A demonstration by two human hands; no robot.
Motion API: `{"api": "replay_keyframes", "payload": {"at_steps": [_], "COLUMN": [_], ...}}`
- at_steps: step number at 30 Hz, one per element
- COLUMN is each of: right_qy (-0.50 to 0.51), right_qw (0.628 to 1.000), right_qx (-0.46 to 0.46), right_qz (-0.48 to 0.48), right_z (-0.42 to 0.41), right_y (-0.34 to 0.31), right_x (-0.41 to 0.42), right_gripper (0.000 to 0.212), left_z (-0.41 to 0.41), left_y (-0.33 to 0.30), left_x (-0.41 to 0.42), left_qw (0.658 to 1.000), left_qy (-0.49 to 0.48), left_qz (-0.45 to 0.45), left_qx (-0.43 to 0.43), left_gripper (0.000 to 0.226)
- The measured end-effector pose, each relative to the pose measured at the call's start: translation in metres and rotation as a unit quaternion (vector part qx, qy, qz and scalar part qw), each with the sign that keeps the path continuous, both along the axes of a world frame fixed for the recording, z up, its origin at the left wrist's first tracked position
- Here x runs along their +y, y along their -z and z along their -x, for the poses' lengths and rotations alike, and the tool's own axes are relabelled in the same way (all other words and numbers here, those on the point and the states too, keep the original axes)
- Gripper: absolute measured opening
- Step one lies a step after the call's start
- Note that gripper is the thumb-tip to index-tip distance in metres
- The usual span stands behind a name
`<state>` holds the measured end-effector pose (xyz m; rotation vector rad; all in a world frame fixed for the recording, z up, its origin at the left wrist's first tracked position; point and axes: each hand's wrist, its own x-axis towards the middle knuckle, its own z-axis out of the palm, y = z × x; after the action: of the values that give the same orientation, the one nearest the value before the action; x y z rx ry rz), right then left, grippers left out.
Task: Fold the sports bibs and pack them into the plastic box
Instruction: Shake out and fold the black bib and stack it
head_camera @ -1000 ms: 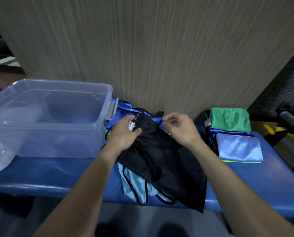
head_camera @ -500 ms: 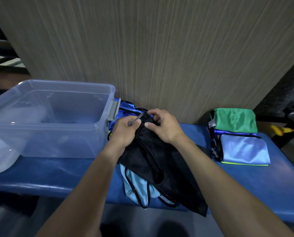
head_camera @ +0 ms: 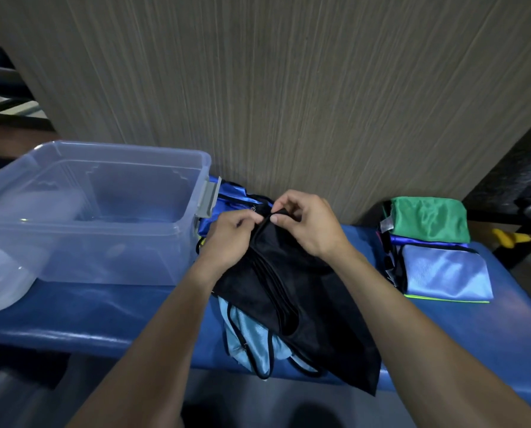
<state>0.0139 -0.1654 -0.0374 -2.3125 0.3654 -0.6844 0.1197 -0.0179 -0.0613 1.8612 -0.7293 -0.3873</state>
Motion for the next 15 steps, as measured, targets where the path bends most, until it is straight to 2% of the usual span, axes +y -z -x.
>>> {"api": "replay_keyframes", "payload": {"at_steps": [2,4,5,7,9,11,13,15], "right_qy": [-0.007,-0.01,-0.005,0.017,0.023,0.013,0.003,-0.014], "right_qw": [1.0,1.0,1.0,1.0,0.996,0.992,0.993,0.994], "right_qx": [-0.018,-0.029,-0.026,0.01,0.07,0.1,0.078,0.056], "right_qz": [0.003,0.003,-0.004,-0.023,-0.043,-0.071,-0.09,-0.094], "right_z": [0.0,-0.001,-0.001,-0.001,0.0,0.001,0.001,0.0], "right_y": [-0.001,-0.001,0.0,0.003,0.013,0.022,0.024,0.021], "right_x": [0.001,0.003,0.002,-0.001,-0.007,-0.011,-0.011,-0.008], "right_gripper": [0.012,0.013,0.016,0.02,0.019,0.03,0.034,0.027], "left_z": [0.002,0.003,0.003,0.0,-0.001,0.0,0.002,0.005], "left_y": [-0.003,-0.002,0.0,0.004,0.005,0.003,0.0,-0.006], "left_x": [0.003,0.005,0.005,0.005,0.005,0.005,0.004,0.005], "left_qw": [0.999,0.997,0.995,0.993,0.995,0.997,0.999,1.0], "left_qy": [0.04,0.075,0.08,0.066,0.047,0.028,0.015,0.008], "left_qz": [-0.01,-0.015,-0.019,-0.023,-0.015,-0.011,-0.006,0.0], "left_qx": [0.036,-0.019,-0.062,-0.093,-0.083,-0.065,-0.039,-0.03], "left_gripper": [0.034,0.039,0.035,0.024,0.019,0.021,0.025,0.029]}}
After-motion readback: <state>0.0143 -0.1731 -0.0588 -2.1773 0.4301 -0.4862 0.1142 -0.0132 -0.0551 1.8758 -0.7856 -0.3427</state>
